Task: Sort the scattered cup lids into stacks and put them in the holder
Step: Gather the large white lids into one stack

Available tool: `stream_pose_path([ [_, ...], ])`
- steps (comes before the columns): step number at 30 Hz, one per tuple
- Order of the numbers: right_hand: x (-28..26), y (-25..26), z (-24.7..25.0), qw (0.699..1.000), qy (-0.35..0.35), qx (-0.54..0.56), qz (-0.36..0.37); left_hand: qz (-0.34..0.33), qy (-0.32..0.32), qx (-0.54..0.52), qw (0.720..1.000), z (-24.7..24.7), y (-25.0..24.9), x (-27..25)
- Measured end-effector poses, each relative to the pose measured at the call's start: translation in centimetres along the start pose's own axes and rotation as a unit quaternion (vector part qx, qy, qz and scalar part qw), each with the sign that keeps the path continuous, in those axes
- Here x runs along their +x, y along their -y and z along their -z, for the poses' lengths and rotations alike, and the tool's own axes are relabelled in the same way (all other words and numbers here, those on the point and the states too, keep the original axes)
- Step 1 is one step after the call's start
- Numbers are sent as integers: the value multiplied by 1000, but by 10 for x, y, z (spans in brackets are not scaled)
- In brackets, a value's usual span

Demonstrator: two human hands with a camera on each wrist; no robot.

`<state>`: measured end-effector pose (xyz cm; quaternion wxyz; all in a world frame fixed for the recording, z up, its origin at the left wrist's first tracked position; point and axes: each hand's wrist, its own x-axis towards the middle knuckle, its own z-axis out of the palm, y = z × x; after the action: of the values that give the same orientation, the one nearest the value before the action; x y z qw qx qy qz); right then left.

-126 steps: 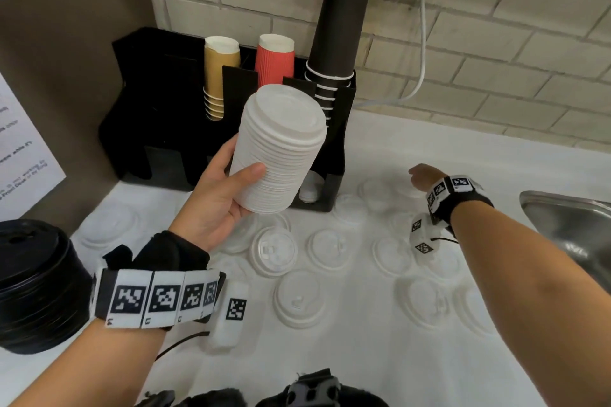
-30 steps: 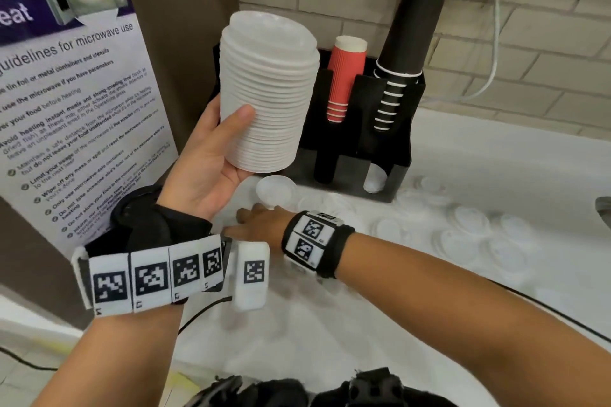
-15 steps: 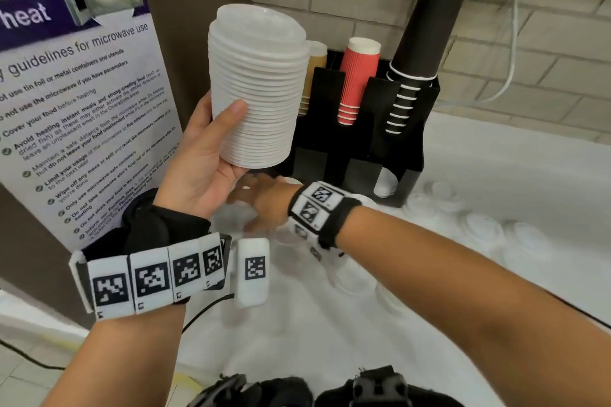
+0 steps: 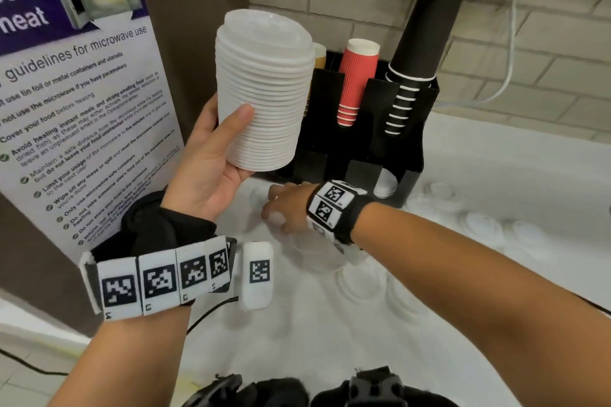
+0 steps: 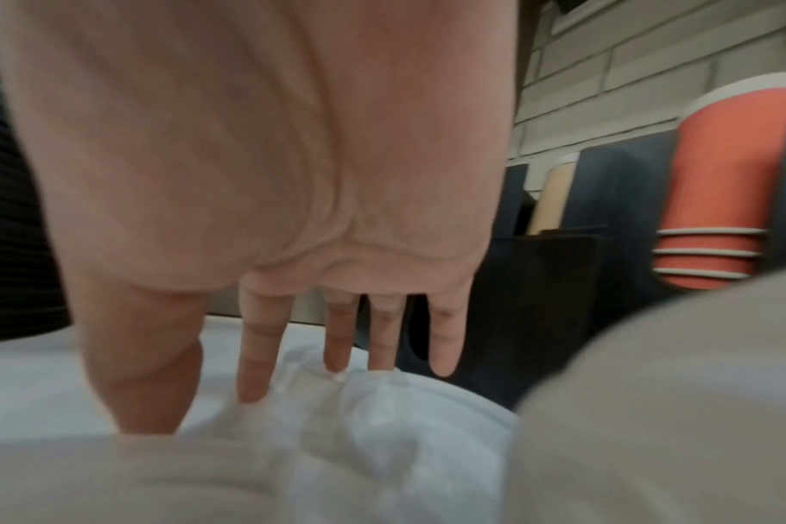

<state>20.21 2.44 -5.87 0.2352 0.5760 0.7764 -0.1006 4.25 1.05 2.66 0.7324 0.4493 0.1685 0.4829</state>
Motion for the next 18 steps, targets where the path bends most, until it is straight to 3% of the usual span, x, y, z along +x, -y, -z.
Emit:
stream_pose_path([
  [3, -27, -12, 6, 1000, -9, 30, -1, 5, 5, -6, 1000, -2, 5, 1],
  [5, -45, -23, 18, 989, -79, 129, 7, 9, 1, -11, 1000, -4, 9, 0],
  [7, -64, -34, 31, 948, -167, 272, -9, 12, -6, -15, 1000, -6, 13, -1],
  [8, -73, -37, 35, 911, -200, 360, -15, 13, -11, -14, 1000, -7, 16, -2],
  [10, -88, -37, 39, 807, -241, 538, 13, 14, -17, -8, 1000, -10, 22, -2],
  [13, -103, -22, 38, 645, -239, 722, 76, 14, -19, -2, 1000, -16, 29, -4],
  [15, -105, -12, 33, 574, -241, 775, 107, 21, -18, 10, 1000, -19, 33, -7],
  [18, -104, -2, 23, 501, -249, 818, 130, 37, -31, 38, 998, -18, 42, -10],
])
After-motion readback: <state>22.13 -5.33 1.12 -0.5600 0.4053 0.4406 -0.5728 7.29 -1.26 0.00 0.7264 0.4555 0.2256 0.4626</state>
